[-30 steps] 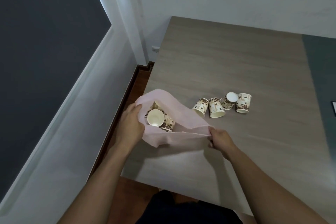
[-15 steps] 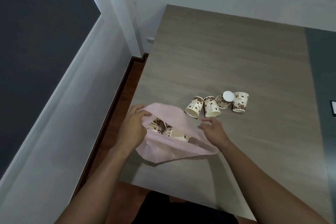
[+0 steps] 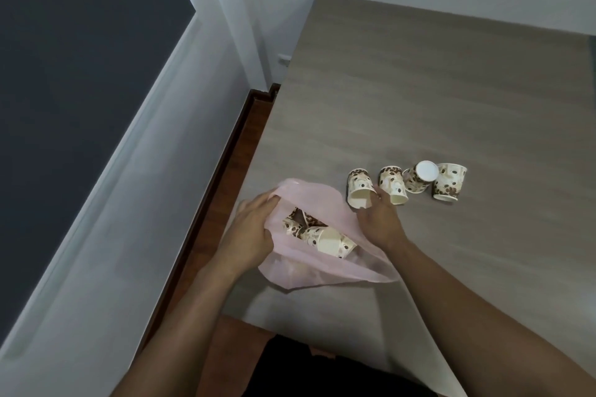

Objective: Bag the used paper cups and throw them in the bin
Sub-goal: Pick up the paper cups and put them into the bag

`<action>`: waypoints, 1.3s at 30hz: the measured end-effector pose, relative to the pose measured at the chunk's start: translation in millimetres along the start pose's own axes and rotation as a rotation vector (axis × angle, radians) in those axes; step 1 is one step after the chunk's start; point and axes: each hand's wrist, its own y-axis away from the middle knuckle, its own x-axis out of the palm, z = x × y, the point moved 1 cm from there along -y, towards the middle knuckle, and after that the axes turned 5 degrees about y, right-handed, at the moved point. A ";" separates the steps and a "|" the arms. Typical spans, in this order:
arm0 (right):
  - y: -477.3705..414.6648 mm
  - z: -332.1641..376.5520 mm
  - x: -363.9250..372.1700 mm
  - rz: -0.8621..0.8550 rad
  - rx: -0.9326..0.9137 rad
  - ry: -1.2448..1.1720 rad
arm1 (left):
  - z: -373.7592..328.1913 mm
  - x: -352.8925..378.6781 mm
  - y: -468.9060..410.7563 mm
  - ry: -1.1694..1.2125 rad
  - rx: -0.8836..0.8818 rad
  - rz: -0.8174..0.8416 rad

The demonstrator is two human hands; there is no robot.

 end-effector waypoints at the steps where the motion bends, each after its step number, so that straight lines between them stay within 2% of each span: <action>1: 14.6 14.5 -14.5 -0.080 0.015 -0.089 | -0.8 -0.3 0.7 -0.006 0.010 -0.004; 3: 29.2 26.0 -31.5 -0.272 0.046 -0.234 | -2.4 -0.6 0.6 0.001 0.007 -0.021; 5: 40.5 31.1 -44.7 -0.370 0.095 -0.394 | -7.5 -2.1 -0.6 0.044 -0.008 -0.062; 7: 50.2 34.2 -54.4 -0.321 0.127 -0.575 | -15.9 -4.6 -1.4 0.128 -0.016 -0.108; 10: 74.7 48.6 -60.7 -0.097 0.038 -0.763 | -30.7 -6.9 0.2 0.174 -0.037 -0.104; 12: 90.3 59.6 -53.7 -0.012 -0.062 -0.682 | -37.5 -6.7 2.4 0.180 -0.041 -0.100; 17: 113.2 74.3 -22.2 0.016 -0.280 -0.362 | -48.2 -4.3 8.7 0.179 -0.033 -0.132; 20: 119.4 82.9 -7.9 0.087 -0.400 -0.290 | -56.3 -2.2 15.0 0.201 -0.009 -0.124; 22: 117.7 84.4 -5.9 0.067 -0.400 -0.321 | -58.8 0.6 12.3 0.226 0.003 -0.113; 25: 115.4 71.0 -15.1 0.026 -0.263 -0.460 | -65.7 4.0 8.9 0.273 0.008 -0.104; 28: 103.4 44.9 -33.0 -0.037 -0.034 -0.653 | -80.9 5.6 4.2 0.326 0.046 -0.112; 33: 76.3 1.5 -61.3 -0.055 0.322 -1.001 | -104.1 5.5 -4.8 0.397 0.095 -0.220; 36: 61.1 -7.5 -72.9 0.003 0.389 -1.097 | -105.1 9.2 -9.3 0.378 0.122 -0.217; 39: 38.0 -12.5 -71.8 0.058 0.418 -1.214 | -99.8 12.3 -8.0 0.224 0.155 -0.099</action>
